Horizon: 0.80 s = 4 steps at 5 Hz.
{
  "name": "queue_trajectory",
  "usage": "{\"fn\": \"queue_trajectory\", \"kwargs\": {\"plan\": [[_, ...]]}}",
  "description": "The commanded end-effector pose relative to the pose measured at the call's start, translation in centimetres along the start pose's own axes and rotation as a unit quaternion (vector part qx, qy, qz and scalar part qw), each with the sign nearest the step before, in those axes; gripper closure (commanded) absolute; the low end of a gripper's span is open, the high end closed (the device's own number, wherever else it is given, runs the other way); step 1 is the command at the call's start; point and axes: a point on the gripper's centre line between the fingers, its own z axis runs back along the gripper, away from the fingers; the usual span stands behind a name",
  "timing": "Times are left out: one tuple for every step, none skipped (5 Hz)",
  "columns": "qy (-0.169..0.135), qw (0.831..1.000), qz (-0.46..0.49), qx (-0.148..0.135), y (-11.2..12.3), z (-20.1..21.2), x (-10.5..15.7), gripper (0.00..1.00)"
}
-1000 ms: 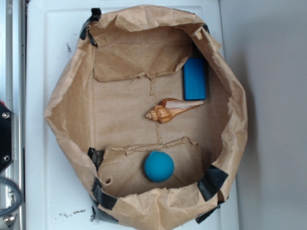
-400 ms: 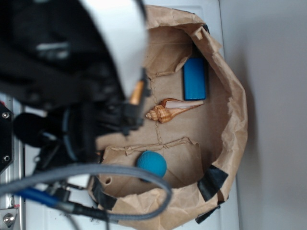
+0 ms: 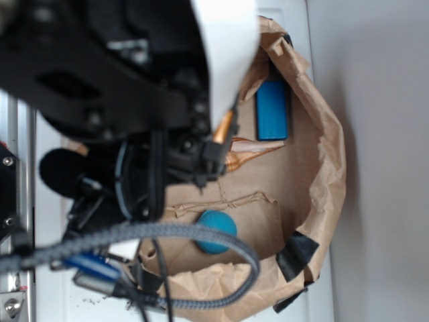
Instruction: Grab the blue ball.
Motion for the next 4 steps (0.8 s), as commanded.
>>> {"fn": "queue_trajectory", "kwargs": {"plan": [[0.032, 0.997, 0.014, 0.069, 5.7, -8.8, 6.5, 0.0], [0.023, 0.996, -0.02, 0.08, 5.1, -13.5, 4.0, 0.0], [0.006, 0.996, -0.061, 0.058, 4.2, -14.4, 2.6, 0.0], [-0.002, 0.993, -0.1, 0.064, 3.0, -16.0, 2.2, 0.0]]}}
